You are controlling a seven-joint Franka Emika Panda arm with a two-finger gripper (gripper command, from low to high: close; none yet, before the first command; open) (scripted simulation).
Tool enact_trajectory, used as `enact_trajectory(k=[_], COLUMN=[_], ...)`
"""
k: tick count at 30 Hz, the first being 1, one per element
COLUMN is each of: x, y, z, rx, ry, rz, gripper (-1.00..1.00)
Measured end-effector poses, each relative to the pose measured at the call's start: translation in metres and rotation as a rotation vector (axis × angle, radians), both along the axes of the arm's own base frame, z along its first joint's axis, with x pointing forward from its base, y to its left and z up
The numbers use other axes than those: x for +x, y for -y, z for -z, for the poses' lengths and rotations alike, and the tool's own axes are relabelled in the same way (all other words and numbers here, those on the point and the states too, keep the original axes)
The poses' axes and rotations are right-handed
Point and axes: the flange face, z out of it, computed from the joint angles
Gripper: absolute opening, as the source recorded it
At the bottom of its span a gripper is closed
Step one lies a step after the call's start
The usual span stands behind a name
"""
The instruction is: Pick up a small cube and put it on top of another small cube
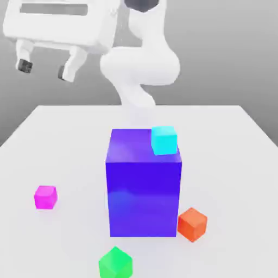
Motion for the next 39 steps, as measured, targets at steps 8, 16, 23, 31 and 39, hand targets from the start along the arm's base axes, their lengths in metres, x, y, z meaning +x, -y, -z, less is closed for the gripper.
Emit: enact_trajectory(k=[8,16,23,31,39], x=[-0.031,-0.088,-0.149,-0.160,-0.163], y=[0.070,0.113,0.127,0.125,0.124], z=[0.107,0.201,0.268,0.307,0.346], rx=[0.106,0.246,0.396,0.459,0.456], ry=[-0.100,-0.167,-0.192,-0.179,-0.188], rz=[0.297,0.586,0.847,0.923,0.924], gripper=[0.00,0.00,0.00,0.00,0.00])
